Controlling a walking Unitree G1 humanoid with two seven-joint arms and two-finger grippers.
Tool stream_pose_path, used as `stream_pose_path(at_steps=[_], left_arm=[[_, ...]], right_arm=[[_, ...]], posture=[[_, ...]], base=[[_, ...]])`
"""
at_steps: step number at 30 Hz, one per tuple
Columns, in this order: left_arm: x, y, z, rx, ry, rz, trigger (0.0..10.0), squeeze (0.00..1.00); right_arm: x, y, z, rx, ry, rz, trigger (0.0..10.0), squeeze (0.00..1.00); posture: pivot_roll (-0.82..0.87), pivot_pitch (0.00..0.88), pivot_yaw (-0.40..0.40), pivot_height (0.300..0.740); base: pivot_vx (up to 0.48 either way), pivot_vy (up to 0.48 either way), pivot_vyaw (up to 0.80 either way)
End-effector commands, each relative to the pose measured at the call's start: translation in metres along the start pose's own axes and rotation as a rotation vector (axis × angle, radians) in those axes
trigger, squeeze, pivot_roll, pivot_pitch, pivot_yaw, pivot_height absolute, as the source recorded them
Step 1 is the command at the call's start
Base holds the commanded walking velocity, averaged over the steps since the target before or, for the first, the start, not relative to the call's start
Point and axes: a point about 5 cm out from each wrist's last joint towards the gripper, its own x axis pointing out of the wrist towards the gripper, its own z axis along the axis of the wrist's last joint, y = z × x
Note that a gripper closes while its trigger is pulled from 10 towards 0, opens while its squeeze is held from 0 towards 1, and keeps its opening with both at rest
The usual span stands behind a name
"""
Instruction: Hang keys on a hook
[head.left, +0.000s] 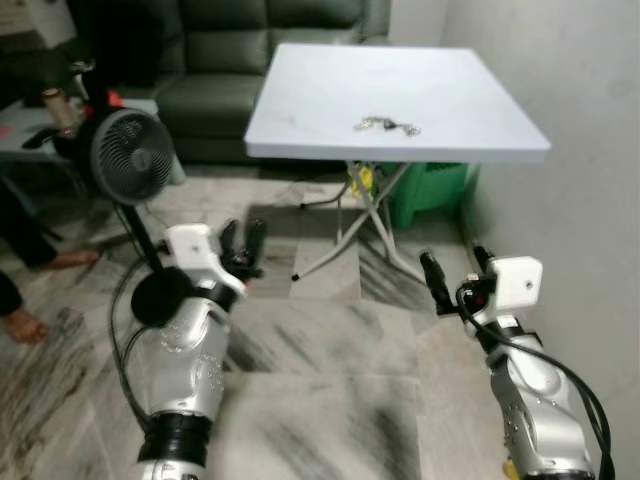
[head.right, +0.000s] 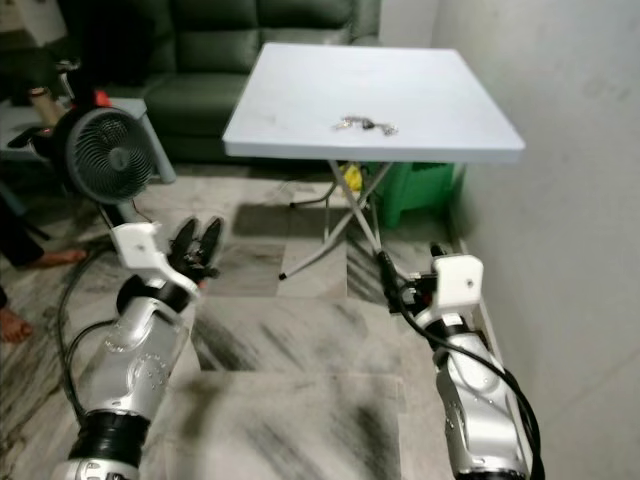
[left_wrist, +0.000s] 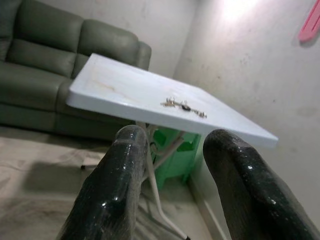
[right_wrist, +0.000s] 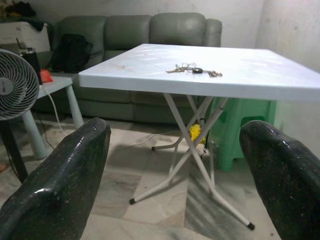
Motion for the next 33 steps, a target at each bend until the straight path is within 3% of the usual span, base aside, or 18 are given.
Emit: stream_pose_path(at_steps=[1,17,33], left_arm=[[-0.003,0.0099,0.0028,0.024,0.002,0.039,10.0,0.0],[-0.0045,0.0097,-0.0041,0.065,0.057,0.035,10.0,0.0],[-0.0046,0.0055,-0.0059,0.082,0.069,0.008,10.0,0.0]], right_arm=[[0.0044,0.0072,0.0043,0.009,-0.017,0.024,10.0,0.0],[0.0032,0.0108,0.0028,0.02,-0.013,0.04,10.0,0.0],[0.0026,0.0126,0.0017,0.024,-0.013,0.044,10.0,0.0]], posture=[[-0.04,0.0,-0.022,0.74],[-0.04,0.0,-0.02,0.74],[-0.04,0.0,-0.013,0.74]], base=[[0.0,0.255,0.0],[0.0,0.0,0.0],[0.329,0.0,0.0]])
